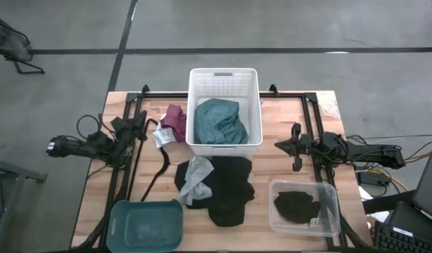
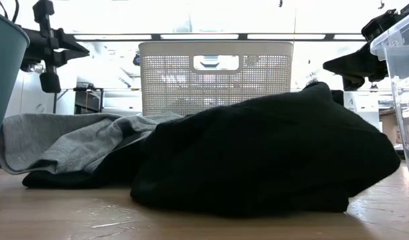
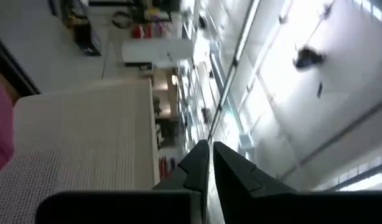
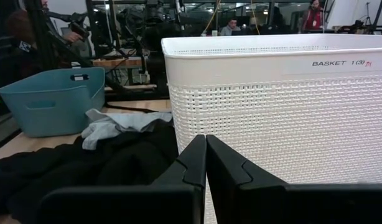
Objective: Pick & Place Cloths
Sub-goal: Put the red underwear into the transparent bin
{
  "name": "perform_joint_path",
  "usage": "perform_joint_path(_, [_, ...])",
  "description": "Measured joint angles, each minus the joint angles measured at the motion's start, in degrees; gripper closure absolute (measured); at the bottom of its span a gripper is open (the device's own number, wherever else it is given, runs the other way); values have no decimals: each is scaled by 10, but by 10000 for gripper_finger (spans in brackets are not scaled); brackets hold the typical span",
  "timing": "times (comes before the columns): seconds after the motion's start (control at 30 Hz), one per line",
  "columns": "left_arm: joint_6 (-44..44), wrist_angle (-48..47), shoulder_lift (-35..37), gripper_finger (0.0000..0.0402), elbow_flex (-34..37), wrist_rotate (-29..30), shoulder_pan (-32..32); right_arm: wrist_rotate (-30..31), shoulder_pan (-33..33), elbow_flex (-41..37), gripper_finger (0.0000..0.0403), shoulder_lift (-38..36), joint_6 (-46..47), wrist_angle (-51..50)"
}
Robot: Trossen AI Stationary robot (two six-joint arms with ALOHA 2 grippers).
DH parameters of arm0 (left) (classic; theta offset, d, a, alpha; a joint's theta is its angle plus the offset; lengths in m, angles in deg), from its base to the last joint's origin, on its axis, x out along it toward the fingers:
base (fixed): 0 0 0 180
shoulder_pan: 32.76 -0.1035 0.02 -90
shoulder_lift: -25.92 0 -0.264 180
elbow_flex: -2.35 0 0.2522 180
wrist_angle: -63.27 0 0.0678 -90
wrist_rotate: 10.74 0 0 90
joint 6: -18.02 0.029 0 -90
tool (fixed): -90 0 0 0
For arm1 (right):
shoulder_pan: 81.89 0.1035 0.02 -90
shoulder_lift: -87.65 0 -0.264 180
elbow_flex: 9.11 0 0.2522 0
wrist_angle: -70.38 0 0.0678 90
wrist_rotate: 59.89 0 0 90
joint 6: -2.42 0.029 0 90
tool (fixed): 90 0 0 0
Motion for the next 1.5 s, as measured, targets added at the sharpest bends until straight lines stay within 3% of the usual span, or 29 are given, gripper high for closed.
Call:
perform_joint_path(0.23, [86,-1,-31,375,-60,-142,0,1,0,0,394,0,0,0])
perform_joint_path(0.33, [171,-1,-57,380,-106,-186,0,1,0,0,394,0,0,0])
perform_joint_path(0.43, [310,-22,-85,387,-152,-241,0,1,0,0,394,0,0,0])
perform_joint_path(0.5, [313,-23,-102,390,-181,-248,0,1,0,0,394,0,0,0])
perform_joint_path(0.6, [319,-37,-128,394,-227,-213,-2,1,0,0,394,0,0,0])
perform_joint_path(0.73, [327,-187,-180,387,-301,-213,-2,1,0,0,394,1,0,0])
perform_joint_path(0.97, [243,-569,-277,318,-445,-181,-8,1,0,0,394,0,0,0])
perform_joint_path(1.07, [220,-684,-307,278,-482,-181,-10,0,0,0,394,0,0,0])
perform_joint_path(1.33, [220,-738,-372,185,-486,-223,-29,0,0,0,394,0,0,0])
perform_joint_path(1.5, [287,-742,-425,144,-478,-247,-39,0,0,0,394,0,0,0])
